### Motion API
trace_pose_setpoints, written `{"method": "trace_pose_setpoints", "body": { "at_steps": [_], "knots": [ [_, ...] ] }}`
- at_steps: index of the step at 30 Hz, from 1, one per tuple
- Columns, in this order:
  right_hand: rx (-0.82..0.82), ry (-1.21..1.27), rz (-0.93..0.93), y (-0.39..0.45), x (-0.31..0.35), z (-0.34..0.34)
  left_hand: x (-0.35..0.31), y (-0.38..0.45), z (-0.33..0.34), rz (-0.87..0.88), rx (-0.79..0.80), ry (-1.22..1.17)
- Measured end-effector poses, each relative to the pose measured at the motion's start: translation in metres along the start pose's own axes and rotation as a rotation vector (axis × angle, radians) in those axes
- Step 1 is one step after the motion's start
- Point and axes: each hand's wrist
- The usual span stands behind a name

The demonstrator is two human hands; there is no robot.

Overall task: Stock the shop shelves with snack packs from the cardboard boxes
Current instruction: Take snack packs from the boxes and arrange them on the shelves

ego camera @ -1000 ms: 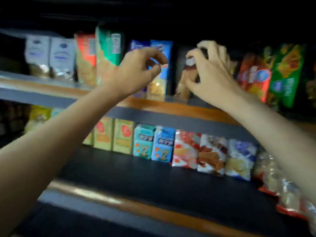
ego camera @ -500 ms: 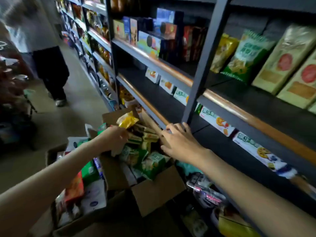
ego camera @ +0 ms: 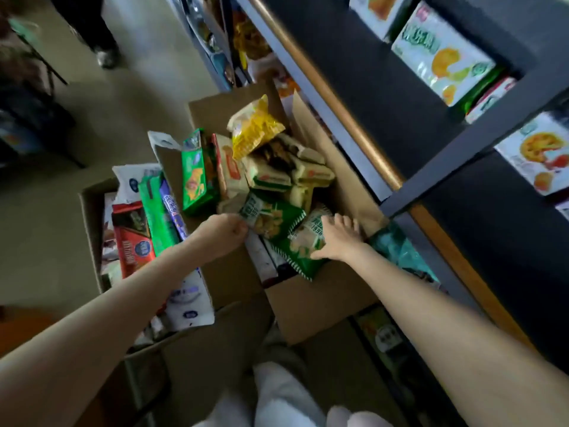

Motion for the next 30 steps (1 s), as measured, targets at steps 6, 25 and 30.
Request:
{"method": "trace_pose_setpoints", "body": {
  "at_steps": [6,25,30],
  "knots": [
    [0.037,-0.476,-0.161,0.046,-0.010,0.017,-0.002,0.015,0.014,0.126,0.096,0.037],
    [-1.161,-0.315,-0.496,-0.143,-0.005,-0.132,-0.083,-0.017,-0.112,0.446,0.295,-0.335],
    [-1.527,-0.123,-0.205,-0.242,-0.013,-0.192,-0.130,-0.072,-0.186,0.749,0.237,-0.648]
  ]
}}
Point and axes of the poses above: each hand's wrist, its own y-axis towards the middle knuckle, its own z-axis out of the palm, x = y × z, and after that the axes turned 4 degrees about z, right-handed
